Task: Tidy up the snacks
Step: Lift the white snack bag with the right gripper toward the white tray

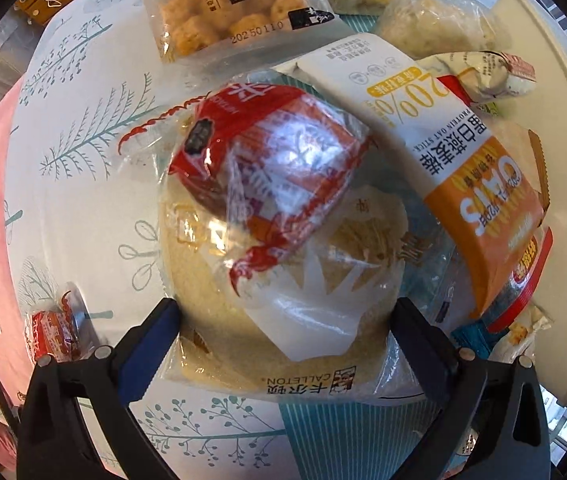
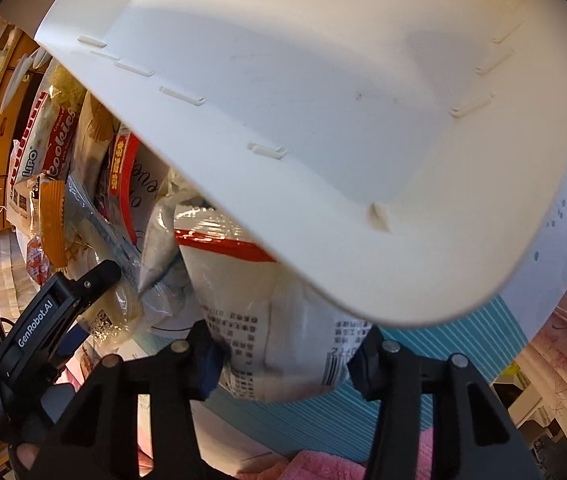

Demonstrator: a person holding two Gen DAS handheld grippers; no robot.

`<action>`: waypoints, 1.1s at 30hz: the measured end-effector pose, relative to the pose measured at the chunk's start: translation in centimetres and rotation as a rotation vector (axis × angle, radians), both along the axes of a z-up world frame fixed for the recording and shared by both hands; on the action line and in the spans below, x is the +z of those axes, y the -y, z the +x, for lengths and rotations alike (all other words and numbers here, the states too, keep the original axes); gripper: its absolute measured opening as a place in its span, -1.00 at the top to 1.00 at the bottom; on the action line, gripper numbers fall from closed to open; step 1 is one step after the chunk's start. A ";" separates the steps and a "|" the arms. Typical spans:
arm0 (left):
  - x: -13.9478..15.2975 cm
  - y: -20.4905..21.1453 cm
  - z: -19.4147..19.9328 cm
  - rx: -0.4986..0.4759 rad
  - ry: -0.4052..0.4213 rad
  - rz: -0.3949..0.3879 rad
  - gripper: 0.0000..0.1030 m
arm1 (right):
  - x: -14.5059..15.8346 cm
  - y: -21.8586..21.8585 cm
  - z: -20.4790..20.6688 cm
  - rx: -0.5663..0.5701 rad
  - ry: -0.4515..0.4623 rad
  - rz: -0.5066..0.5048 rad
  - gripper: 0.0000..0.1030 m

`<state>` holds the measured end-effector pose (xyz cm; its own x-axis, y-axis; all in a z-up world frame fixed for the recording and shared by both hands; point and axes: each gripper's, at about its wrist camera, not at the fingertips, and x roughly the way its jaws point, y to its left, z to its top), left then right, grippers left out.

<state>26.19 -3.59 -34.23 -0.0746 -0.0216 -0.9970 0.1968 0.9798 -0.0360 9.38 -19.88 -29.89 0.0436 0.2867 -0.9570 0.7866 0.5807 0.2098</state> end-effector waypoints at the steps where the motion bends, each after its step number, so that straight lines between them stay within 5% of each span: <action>1: 0.1 0.0 -0.2 -0.001 0.007 0.000 -0.96 | 0.1 0.0 -0.3 0.000 -0.001 0.003 0.03; 17: 3.1 -1.7 -5.4 -0.064 0.068 -0.006 -0.66 | 1.4 -3.2 -2.2 -0.003 0.023 0.006 0.04; 19: 3.8 -2.6 -6.0 -0.067 0.104 -0.023 -0.44 | 1.4 -4.3 -2.4 -0.010 0.029 0.003 0.04; 21: 4.5 -3.6 -6.2 -0.067 0.141 0.003 0.43 | 1.8 -4.6 -2.0 -0.021 0.035 0.000 0.04; 33: 5.1 -8.7 -5.7 -0.096 0.143 -0.145 0.72 | 4.3 -7.0 -8.1 -0.106 0.085 -0.050 0.04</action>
<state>20.48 5.10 -29.11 0.0590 -0.1648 -0.9846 0.3024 0.9429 -0.1397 1.29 -12.90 -25.58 0.1529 0.2282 -0.9615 0.8244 0.5070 0.2515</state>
